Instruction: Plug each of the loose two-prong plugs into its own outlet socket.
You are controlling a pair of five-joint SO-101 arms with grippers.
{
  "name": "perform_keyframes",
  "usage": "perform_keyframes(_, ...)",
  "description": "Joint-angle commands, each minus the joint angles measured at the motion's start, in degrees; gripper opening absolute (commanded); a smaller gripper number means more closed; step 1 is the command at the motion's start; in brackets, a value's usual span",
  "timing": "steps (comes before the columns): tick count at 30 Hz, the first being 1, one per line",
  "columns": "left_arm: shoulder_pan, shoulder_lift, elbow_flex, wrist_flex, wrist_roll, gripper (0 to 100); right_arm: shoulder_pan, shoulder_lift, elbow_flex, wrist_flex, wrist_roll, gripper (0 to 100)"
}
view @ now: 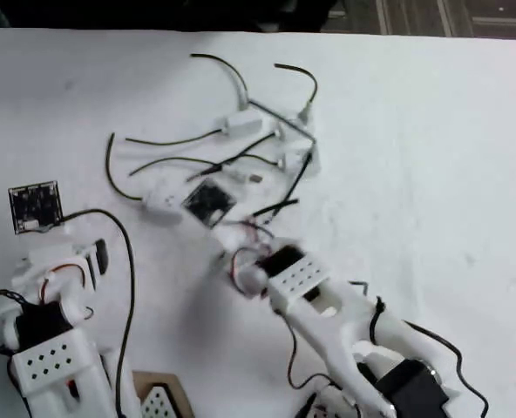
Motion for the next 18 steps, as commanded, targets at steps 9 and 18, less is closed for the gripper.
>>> perform_keyframes(9,-0.3,-0.5,-0.4,-0.6,0.0,26,22.6,0.8,-4.5,-13.8,0.4,2.1)
perform_keyframes(18,-0.3,-0.5,-0.3,-0.6,0.0,26,23.0,0.2,-4.5,-18.0,0.0,25.1)
